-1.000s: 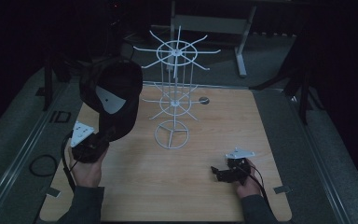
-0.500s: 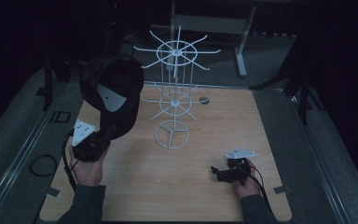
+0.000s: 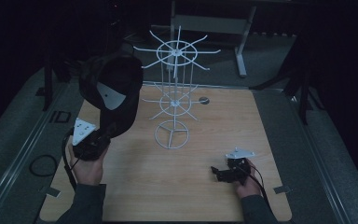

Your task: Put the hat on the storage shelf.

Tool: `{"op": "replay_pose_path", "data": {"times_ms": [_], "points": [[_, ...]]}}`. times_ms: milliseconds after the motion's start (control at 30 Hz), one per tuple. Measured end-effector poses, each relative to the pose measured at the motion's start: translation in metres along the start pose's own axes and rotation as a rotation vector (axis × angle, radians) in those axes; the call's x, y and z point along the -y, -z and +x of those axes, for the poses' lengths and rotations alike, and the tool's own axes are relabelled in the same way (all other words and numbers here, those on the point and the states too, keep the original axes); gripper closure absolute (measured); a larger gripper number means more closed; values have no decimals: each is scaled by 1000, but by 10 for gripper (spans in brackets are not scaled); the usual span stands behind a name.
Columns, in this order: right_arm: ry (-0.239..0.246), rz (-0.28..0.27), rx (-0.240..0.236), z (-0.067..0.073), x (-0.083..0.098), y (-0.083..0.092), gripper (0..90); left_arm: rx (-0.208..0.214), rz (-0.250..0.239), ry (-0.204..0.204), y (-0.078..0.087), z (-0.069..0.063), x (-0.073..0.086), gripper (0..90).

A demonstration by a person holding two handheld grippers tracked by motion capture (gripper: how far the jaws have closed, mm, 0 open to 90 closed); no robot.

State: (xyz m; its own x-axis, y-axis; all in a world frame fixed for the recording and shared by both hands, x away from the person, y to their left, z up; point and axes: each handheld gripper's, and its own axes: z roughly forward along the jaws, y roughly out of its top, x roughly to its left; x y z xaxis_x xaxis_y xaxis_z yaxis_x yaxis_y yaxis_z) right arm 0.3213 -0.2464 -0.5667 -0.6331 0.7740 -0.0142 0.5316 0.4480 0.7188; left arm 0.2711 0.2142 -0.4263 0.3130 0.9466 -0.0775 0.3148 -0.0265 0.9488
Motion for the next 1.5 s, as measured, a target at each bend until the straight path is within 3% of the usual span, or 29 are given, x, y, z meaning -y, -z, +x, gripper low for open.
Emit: {"op": "replay_pose_path", "data": {"times_ms": [1500], "points": [[-2,-1,1,0,0,0,117,-47,-51,-31,-1,-13,-7,867]]}}
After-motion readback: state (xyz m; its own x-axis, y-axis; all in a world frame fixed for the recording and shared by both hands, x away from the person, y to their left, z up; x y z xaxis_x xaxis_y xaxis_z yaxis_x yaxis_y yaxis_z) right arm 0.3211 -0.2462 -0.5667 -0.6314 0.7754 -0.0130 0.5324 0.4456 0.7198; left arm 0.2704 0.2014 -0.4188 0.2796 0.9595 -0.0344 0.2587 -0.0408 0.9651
